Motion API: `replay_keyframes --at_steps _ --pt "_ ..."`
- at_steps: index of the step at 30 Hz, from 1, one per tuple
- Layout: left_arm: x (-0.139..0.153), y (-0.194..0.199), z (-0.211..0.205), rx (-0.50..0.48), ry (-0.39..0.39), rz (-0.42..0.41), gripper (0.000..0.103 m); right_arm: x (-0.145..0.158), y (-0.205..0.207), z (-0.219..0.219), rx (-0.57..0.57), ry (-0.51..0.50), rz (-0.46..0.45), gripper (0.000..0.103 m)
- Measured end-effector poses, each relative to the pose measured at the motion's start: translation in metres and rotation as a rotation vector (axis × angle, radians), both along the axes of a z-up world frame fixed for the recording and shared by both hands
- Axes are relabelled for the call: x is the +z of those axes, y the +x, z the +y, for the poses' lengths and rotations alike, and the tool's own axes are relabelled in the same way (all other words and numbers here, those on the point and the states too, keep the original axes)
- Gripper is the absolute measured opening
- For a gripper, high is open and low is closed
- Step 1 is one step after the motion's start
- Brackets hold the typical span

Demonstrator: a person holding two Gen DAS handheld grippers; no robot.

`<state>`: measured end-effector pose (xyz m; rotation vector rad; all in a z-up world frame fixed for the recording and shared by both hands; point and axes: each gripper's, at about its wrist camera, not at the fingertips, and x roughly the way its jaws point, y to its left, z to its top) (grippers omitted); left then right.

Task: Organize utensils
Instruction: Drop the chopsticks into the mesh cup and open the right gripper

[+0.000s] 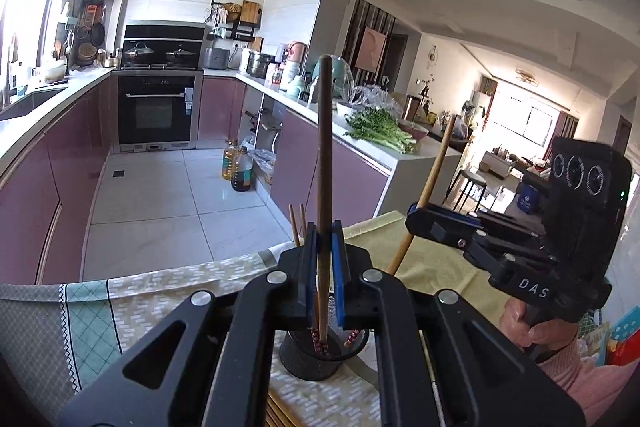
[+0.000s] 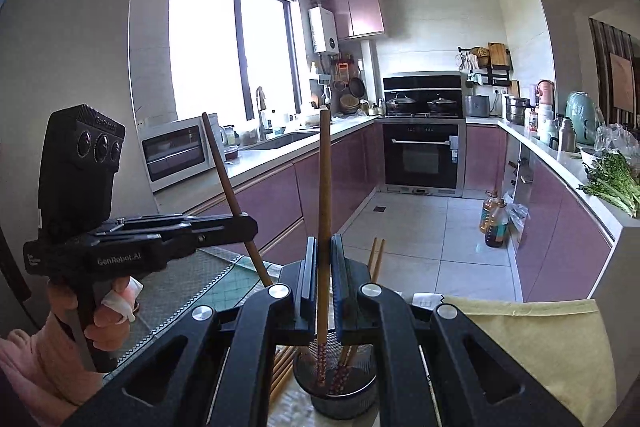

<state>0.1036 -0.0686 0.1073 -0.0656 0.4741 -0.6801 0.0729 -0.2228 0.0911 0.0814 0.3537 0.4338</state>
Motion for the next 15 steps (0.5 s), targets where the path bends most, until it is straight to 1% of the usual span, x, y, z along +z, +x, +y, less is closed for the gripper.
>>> replay_keyframes --at_steps 5,7,11,15 --pt "-0.025 0.010 -0.018 -0.023 0.080 0.062 0.007 -0.015 0.017 0.000 -0.026 -0.026 0.054 0.005" --pt "-0.037 0.013 -0.022 -0.032 0.103 0.084 0.007 -0.022 0.027 0.002 0.001 -0.028 0.104 0.006" --pt "-0.062 0.020 -0.024 -0.055 0.142 0.138 0.007 -0.042 0.041 0.001 0.011 -0.039 0.198 0.006" --pt "-0.074 0.027 -0.028 -0.068 0.162 0.162 0.007 -0.055 0.053 0.003 0.014 -0.045 0.274 0.006"
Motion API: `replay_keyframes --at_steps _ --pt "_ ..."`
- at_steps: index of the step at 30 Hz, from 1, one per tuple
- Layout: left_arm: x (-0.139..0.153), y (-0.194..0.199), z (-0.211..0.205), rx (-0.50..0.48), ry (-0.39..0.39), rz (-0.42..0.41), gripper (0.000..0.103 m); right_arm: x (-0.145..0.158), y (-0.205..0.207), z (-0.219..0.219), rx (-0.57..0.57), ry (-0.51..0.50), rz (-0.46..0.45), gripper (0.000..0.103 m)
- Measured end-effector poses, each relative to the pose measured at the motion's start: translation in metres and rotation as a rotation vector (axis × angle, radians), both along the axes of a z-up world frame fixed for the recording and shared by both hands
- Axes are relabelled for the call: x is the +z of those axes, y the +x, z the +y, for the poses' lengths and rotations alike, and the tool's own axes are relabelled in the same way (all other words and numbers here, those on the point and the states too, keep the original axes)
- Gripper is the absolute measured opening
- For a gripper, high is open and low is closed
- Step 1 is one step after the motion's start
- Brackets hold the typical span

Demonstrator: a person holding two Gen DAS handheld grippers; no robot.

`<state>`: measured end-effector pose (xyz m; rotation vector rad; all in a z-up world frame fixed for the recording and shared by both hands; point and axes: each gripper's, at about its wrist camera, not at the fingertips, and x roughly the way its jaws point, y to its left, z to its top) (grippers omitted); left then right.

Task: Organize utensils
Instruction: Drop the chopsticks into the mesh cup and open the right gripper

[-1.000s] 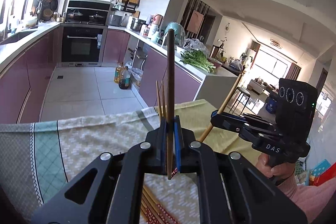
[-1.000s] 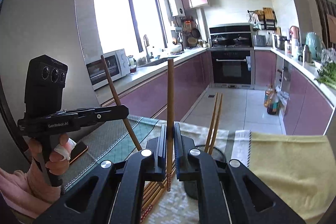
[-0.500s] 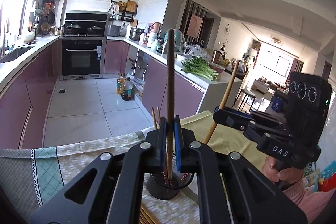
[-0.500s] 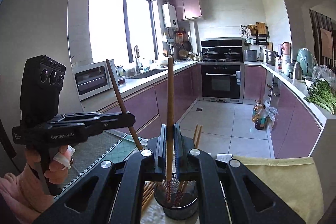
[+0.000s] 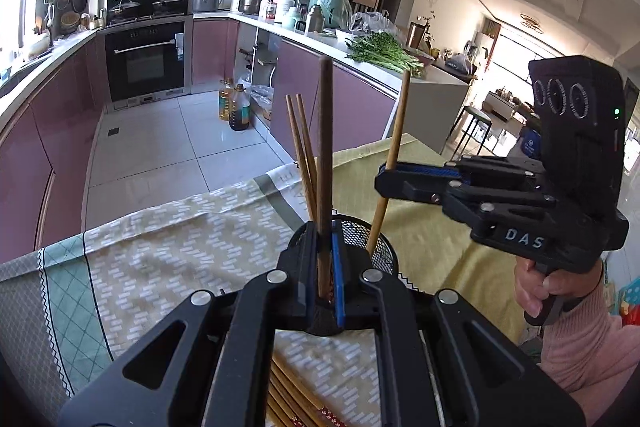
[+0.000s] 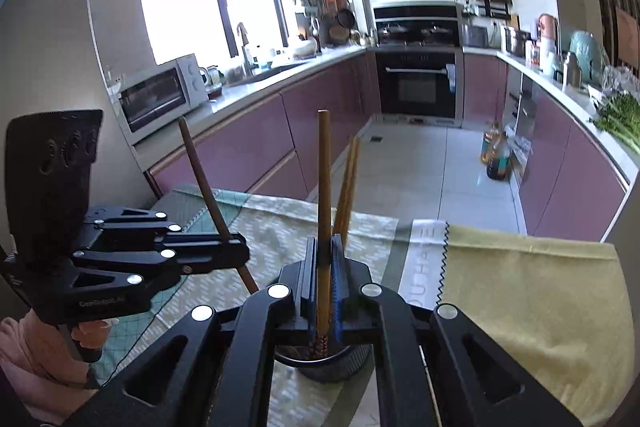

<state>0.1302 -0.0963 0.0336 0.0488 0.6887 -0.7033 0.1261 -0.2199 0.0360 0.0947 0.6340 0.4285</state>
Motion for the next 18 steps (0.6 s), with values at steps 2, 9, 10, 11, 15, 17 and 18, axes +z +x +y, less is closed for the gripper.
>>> replay_keyframes --at_steps 2,9,10,11,15,17,18 --pt "0.000 0.004 -0.001 -0.003 -0.006 0.011 0.007 -0.004 0.005 0.002 0.010 0.003 0.025 0.006" --pt "-0.001 0.025 -0.008 0.011 -0.003 0.030 0.007 -0.012 0.020 -0.001 -0.013 0.014 0.058 0.007" --pt "-0.001 0.027 -0.009 0.012 -0.006 0.032 0.007 -0.015 0.022 -0.002 -0.017 0.019 0.067 0.007" --pt "-0.002 0.028 -0.009 0.012 -0.008 0.033 0.008 -0.016 0.023 -0.002 -0.018 0.023 0.073 0.008" --pt "-0.009 0.028 -0.009 0.031 -0.003 0.039 0.011 -0.021 0.021 -0.003 -0.028 0.036 0.076 0.008" --pt "-0.012 0.024 -0.005 0.041 -0.012 0.042 0.012 -0.021 0.016 -0.005 -0.034 0.042 0.058 0.015" --pt "-0.013 0.021 -0.002 0.045 -0.022 0.041 0.012 -0.020 0.011 -0.005 -0.039 0.034 0.045 0.020"
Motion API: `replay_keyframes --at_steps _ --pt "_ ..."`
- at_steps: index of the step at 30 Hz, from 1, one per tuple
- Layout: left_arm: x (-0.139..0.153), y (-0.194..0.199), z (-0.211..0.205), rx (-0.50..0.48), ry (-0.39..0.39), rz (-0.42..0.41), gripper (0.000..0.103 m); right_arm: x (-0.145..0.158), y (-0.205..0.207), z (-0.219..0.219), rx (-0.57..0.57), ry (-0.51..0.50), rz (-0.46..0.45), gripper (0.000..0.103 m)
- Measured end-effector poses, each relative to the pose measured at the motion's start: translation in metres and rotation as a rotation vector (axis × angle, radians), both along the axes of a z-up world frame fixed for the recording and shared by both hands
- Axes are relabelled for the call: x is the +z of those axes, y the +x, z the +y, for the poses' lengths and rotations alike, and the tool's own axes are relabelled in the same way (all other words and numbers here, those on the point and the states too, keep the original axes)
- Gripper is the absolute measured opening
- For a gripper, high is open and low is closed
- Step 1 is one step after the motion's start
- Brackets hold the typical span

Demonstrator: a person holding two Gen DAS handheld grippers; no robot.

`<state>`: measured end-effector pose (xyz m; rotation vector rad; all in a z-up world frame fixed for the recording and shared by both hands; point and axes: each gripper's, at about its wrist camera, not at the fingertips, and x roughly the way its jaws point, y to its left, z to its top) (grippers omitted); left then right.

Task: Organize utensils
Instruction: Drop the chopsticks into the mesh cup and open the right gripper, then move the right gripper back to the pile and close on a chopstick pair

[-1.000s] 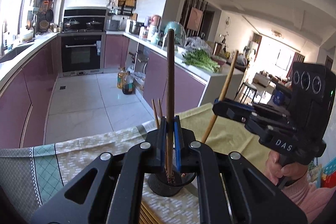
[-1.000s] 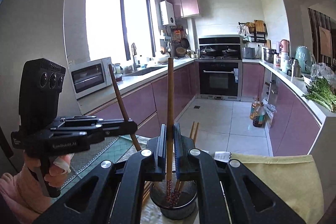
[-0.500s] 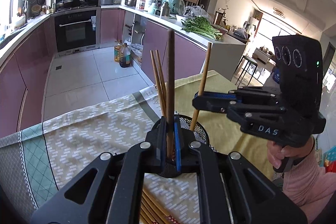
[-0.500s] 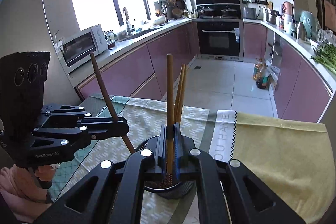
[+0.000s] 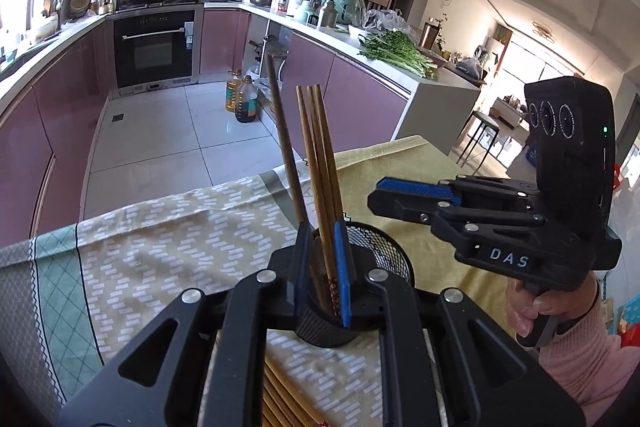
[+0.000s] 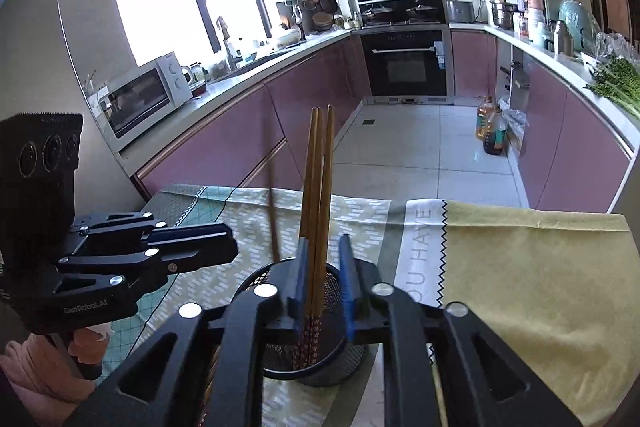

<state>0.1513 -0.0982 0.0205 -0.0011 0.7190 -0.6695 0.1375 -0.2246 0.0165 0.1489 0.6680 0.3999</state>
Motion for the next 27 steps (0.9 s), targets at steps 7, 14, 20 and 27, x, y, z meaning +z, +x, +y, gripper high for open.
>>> replay_keyframes --at_steps 7,14,20,27 --pt "-0.004 -0.039 0.038 0.072 -0.018 -0.092 0.025 0.009 -0.042 0.015 0.054 -0.033 -0.100 0.037" --pt "-0.031 -0.073 0.076 0.142 0.038 -0.092 0.048 -0.014 -0.080 0.054 0.202 -0.048 -0.079 0.043" --pt "-0.069 -0.082 0.101 0.218 0.074 -0.011 0.049 -0.058 -0.076 0.081 0.225 -0.055 0.049 0.045" --pt "-0.102 -0.091 0.106 0.226 0.131 0.055 0.055 -0.091 -0.073 0.093 0.191 -0.054 0.147 0.045"
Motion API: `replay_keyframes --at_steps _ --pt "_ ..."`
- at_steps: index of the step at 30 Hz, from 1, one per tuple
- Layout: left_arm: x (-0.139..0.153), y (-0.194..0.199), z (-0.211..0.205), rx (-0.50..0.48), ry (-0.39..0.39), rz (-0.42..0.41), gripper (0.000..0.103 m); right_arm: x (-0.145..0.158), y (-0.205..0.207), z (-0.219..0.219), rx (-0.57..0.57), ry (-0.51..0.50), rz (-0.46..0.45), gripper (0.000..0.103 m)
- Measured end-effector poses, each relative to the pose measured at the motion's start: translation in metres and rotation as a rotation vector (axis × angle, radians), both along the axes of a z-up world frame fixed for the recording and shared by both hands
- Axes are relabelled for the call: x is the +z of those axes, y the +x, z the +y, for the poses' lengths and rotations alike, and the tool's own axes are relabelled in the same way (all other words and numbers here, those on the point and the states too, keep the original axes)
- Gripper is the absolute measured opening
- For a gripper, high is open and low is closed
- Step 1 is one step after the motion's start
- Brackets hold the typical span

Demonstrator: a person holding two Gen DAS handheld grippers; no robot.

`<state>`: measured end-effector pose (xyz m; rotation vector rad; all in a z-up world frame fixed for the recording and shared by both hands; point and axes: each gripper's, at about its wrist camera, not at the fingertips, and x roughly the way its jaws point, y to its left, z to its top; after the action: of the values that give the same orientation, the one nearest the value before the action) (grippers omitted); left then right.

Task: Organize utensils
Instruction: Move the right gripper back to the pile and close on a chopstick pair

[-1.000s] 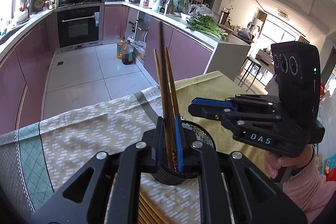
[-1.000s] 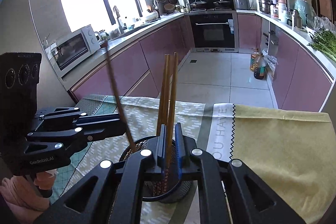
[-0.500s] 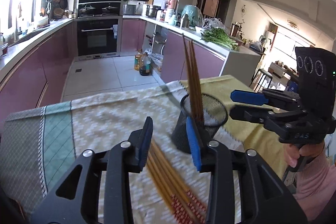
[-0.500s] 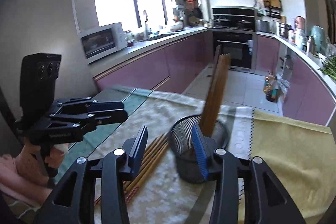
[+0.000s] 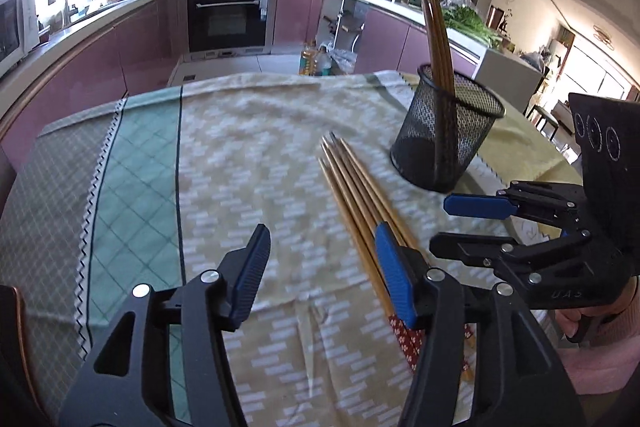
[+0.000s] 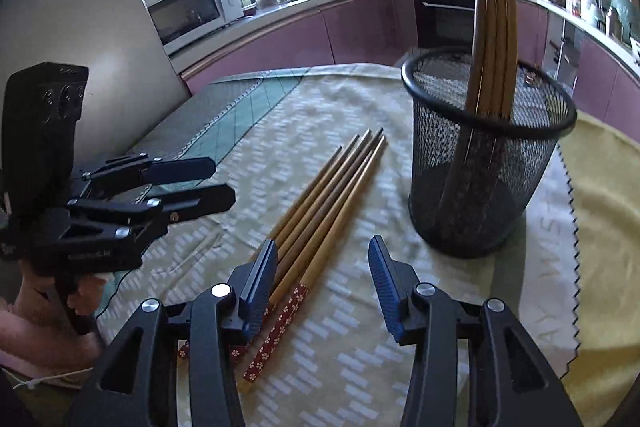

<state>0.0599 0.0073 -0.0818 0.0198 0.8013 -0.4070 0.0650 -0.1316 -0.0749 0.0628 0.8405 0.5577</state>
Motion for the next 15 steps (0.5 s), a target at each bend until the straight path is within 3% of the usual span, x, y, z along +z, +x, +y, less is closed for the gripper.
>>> replay_keyframes --at_steps 15 --pt "-0.016 0.004 -0.022 -0.022 0.043 0.071 0.055 -0.011 -0.004 0.008 -0.047 -0.059 0.018 0.045"
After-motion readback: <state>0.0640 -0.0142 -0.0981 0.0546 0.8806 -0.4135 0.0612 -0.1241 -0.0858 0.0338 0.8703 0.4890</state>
